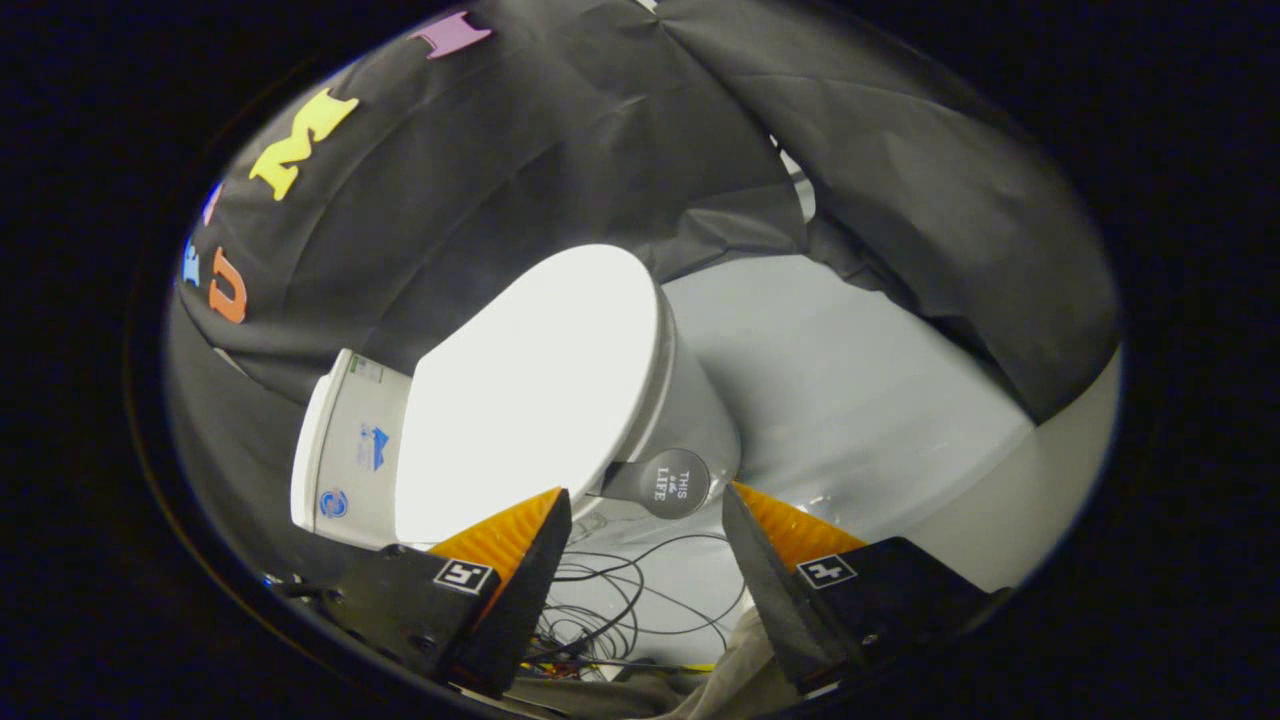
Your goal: Open the toilet lid.
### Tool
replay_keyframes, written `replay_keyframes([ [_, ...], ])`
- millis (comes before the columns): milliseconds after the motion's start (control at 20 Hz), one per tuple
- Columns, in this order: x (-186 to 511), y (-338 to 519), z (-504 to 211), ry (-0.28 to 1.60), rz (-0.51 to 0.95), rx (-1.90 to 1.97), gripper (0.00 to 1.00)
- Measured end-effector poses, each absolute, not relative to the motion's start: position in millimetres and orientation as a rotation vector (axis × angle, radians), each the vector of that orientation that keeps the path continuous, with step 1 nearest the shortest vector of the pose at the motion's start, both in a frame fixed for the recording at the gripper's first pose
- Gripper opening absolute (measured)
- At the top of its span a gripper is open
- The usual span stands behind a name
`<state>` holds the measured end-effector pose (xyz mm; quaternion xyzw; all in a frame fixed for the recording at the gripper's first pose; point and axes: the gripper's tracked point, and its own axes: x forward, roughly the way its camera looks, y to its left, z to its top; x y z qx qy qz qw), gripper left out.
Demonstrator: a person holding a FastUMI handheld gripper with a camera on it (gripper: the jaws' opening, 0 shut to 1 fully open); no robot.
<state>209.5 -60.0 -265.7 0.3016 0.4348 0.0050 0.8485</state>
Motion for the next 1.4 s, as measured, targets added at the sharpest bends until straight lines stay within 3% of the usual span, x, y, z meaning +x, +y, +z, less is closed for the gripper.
replay_keyframes([
  [200,220,-56,-281,0.959,0.048,0.706,0.89],
  [350,223,-53,-292,0.997,0.055,0.757,0.73],
  [400,224,-49,-292,1.007,0.072,0.792,0.64],
  [1000,236,-57,-280,0.839,0.189,1.073,0.30],
  [1400,244,-53,-254,0.753,0.258,1.139,0.24],
])
